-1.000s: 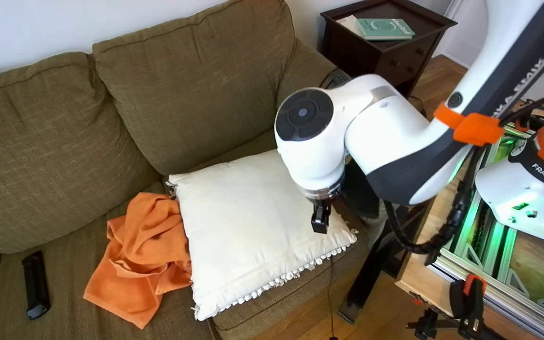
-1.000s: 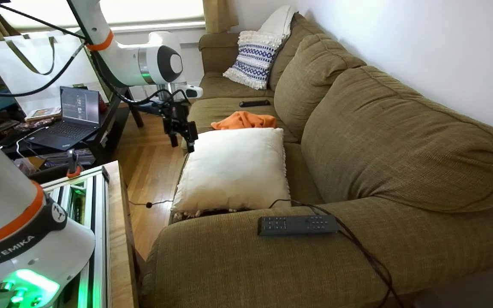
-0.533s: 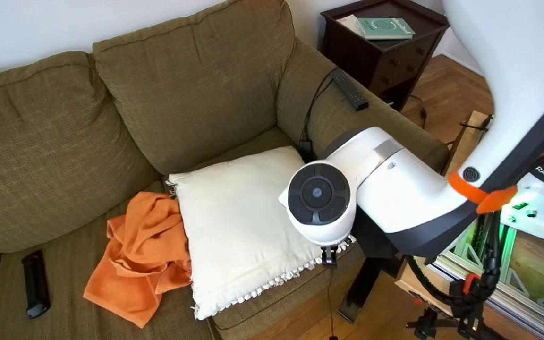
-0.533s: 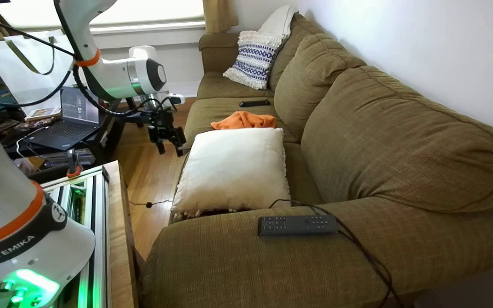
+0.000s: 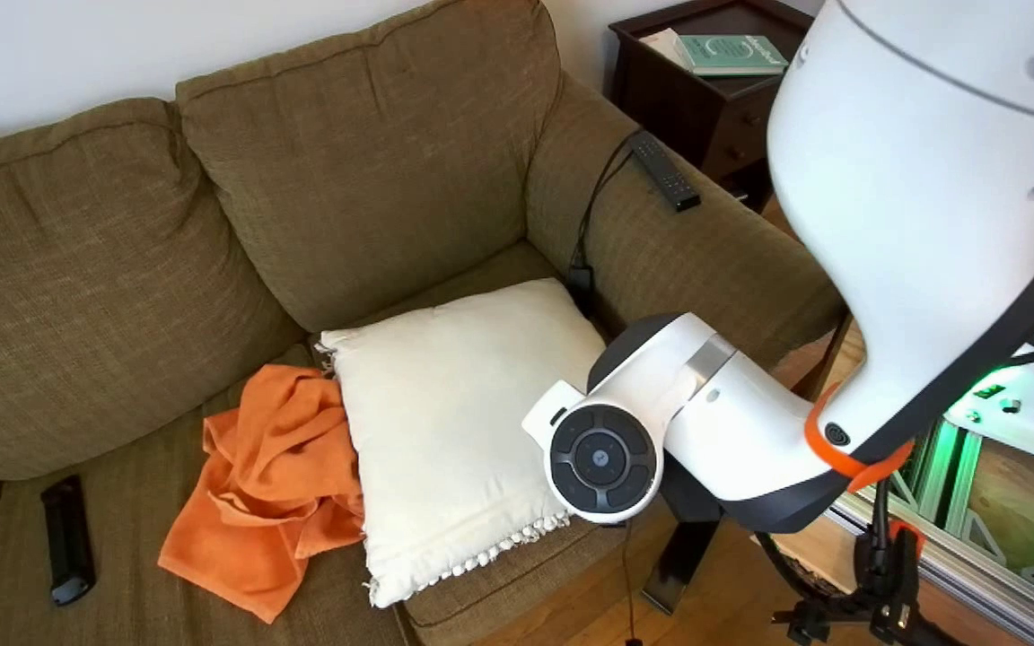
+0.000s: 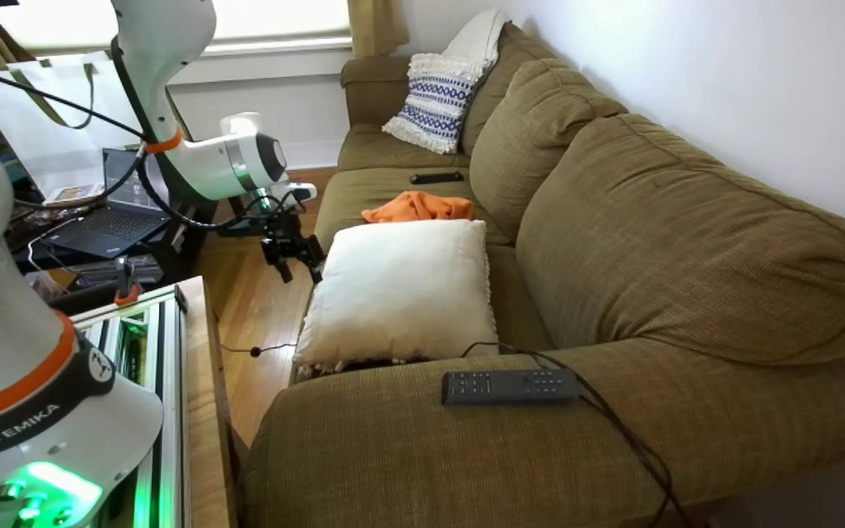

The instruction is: Put the white and blue pillow in an upright position against the couch backrest

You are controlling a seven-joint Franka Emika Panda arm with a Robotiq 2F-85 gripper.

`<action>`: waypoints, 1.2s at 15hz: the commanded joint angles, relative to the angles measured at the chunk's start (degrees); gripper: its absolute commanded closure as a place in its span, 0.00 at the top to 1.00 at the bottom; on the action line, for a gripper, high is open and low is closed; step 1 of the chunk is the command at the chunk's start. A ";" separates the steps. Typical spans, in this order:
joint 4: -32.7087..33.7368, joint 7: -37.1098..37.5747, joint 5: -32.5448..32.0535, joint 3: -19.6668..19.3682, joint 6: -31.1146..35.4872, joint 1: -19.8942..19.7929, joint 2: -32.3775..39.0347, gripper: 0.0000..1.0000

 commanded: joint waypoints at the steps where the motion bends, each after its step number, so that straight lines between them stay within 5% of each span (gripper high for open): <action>1: 4.13 2.39 -0.38 -4.70 1.66 6.00 6.25 1.00; 11: 6.43 -0.57 2.37 -6.21 1.04 8.86 8.92 1.00; 18: 11.04 2.06 1.11 -11.17 -0.41 17.34 15.95 1.00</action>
